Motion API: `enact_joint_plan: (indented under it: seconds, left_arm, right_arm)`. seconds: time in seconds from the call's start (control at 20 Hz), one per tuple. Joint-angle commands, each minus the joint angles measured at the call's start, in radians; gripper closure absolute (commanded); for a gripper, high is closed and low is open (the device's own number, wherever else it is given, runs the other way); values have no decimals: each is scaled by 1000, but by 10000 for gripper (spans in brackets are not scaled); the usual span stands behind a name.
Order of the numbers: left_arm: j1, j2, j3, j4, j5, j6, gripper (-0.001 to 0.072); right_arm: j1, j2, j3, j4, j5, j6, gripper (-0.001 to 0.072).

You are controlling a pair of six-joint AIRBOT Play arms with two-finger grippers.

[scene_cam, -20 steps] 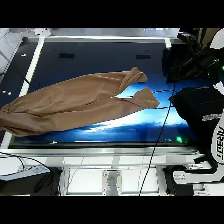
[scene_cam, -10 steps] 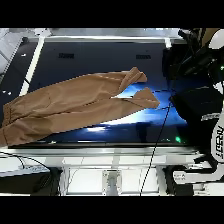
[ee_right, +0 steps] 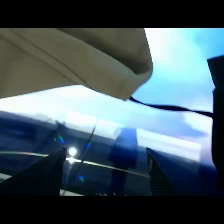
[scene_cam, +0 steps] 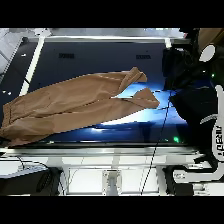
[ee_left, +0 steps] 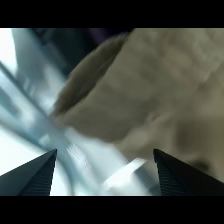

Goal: Fold the clothes and pants, and hang the long-sleeved shirts on hangers.

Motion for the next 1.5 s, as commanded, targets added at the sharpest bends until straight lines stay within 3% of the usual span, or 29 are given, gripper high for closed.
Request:
enact_joint_plan:
  seconds: [0.0,0.15,0.3,0.35,0.5,0.65,0.9,1.1,1.25,1.35,1.45]
  left_arm:
    - [14,4,-58,-168,135,10,20]
    - [14,-11,-61,-133,134,10,41]
    - [14,-20,-62,-233,149,11,453]
    - [12,-19,-62,-266,149,11,664]
    - [3,-19,-62,-271,148,68,684]
    - [3,-19,-62,-270,151,68,684]
    - [3,-19,-62,-271,135,67,685]
    - [3,-19,-62,-270,107,67,684]
    - [3,-19,-62,-270,90,67,684]
    - [3,-19,-62,-271,87,67,685]
    - [3,-19,-62,-270,77,67,684]
  right_arm:
    - [-11,0,-23,89,-71,7,156]
    - [-11,0,-23,92,-71,8,157]
    - [-11,2,-23,102,-69,6,157]
    - [-12,6,-24,101,-84,2,156]
    - [-45,54,-91,95,-172,3,157]
    - [-109,106,-325,132,-241,26,157]
    - [-142,94,-622,333,-586,34,157]
    - [-143,23,-634,303,-643,34,157]
    - [-141,-19,-632,362,-638,-6,158]
    - [-135,-33,-632,429,-623,-85,282]
    - [-132,-33,-632,465,-669,-98,300]
